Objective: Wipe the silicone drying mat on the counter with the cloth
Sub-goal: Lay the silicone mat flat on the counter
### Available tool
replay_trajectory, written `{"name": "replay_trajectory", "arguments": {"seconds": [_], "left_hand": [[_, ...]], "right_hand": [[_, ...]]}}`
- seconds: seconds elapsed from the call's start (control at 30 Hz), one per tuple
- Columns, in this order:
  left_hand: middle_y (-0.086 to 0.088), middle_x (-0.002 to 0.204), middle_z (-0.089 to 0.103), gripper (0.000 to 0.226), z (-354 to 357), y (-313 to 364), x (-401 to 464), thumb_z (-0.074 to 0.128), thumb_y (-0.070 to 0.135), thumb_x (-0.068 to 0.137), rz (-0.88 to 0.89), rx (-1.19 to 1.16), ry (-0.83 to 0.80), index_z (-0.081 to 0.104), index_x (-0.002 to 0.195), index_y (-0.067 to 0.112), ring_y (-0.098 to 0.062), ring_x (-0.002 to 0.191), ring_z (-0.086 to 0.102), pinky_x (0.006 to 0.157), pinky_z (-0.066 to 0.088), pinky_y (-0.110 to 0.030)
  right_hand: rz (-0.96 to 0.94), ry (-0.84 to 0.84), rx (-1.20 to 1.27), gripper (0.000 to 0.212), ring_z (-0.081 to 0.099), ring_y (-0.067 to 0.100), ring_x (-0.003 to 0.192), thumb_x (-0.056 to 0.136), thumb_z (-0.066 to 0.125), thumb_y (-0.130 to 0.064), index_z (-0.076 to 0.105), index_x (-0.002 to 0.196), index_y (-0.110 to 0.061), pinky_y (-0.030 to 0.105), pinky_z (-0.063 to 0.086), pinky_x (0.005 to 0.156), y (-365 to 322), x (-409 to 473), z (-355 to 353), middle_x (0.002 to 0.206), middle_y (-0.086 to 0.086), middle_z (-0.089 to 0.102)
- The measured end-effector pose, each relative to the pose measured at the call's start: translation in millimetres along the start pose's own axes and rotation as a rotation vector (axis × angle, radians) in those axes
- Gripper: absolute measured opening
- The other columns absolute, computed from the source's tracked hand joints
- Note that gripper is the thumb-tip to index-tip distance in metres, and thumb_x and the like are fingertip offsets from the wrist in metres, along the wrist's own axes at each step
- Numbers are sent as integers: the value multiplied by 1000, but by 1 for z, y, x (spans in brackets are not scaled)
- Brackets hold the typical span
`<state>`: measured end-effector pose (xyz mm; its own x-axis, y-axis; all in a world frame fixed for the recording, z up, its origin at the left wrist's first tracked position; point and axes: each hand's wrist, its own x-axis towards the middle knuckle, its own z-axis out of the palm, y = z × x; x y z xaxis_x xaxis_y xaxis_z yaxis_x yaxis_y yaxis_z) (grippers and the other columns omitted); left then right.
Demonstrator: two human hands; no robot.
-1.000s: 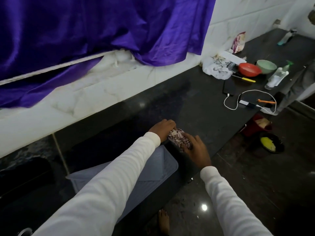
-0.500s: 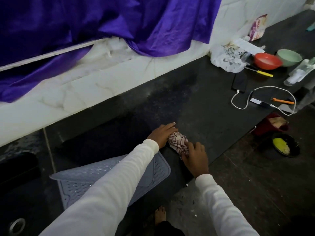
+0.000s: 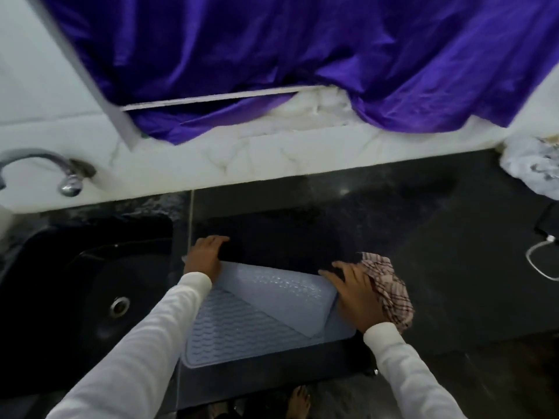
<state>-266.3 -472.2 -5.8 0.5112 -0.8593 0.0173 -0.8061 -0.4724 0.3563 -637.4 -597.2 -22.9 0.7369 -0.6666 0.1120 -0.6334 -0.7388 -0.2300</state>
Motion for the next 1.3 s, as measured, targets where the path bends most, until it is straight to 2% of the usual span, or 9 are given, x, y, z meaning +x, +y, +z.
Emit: {"name": "replay_trajectory", "arguments": {"seconds": [0.17,0.27,0.37,0.53,0.63,0.77,0.87,1.03,1.3], "left_hand": [[-5,144,51,71,-16,-57,-33,55,-7,76,-74,48,-172,55,138,26,-30,138,37,111,35,-45],[0,148,46,81,-13,-65,-43,57,-11,70,-34,81,-196,53,140,29,-27,142,31,112,34,-46],[-7,141,49,78,-8,-65,-42,60,-11,66,-92,-8,-146,57,136,22,-28,134,40,109,39,-42],[-8,107,67,37,-11,-65,-36,60,-5,73,-205,-122,128,73,101,15,-31,107,55,89,51,-39],[-1,100,70,27,-15,-64,-31,65,3,77,-284,-191,160,75,91,24,-29,102,58,81,52,-35],[8,92,69,28,-12,-71,-19,76,18,78,-401,-410,144,66,76,44,-23,96,64,91,53,-38],[13,85,67,26,-15,-69,-13,78,25,78,-403,-419,109,64,69,44,-21,97,61,91,50,-33],[12,82,66,17,-16,-62,-3,77,23,80,-448,-481,70,66,72,34,-13,84,62,77,45,-22],[-2,98,71,25,-5,-59,9,61,3,82,-535,-614,101,67,96,23,-26,96,67,90,52,-33]], "right_hand": [[-129,-64,23,48,40,28,121,82,42,-35,53,129,-38,45,40,97,-7,4,8,140,3,43],[-141,5,74,40,47,28,109,80,53,-21,64,116,-36,42,45,90,-4,6,8,132,1,50],[-171,36,106,34,49,24,102,78,63,-14,69,109,-28,40,46,86,0,3,7,125,1,54],[-183,45,168,31,51,18,96,88,46,-28,69,109,-25,28,42,88,-1,6,2,120,-6,59],[-20,21,330,27,57,14,95,93,45,-27,67,108,-27,30,43,87,-1,17,5,111,-11,64],[347,60,622,18,65,17,88,94,54,-8,68,96,-20,38,53,80,-1,39,11,95,-3,71],[536,81,777,16,65,21,81,94,58,-12,66,85,-22,44,54,77,1,58,11,82,1,70],[684,68,744,11,66,25,82,89,66,-31,64,89,-20,43,54,79,5,83,13,83,2,69],[731,50,548,17,64,27,76,84,72,-22,67,92,-8,35,53,73,2,86,16,76,7,67]]}}
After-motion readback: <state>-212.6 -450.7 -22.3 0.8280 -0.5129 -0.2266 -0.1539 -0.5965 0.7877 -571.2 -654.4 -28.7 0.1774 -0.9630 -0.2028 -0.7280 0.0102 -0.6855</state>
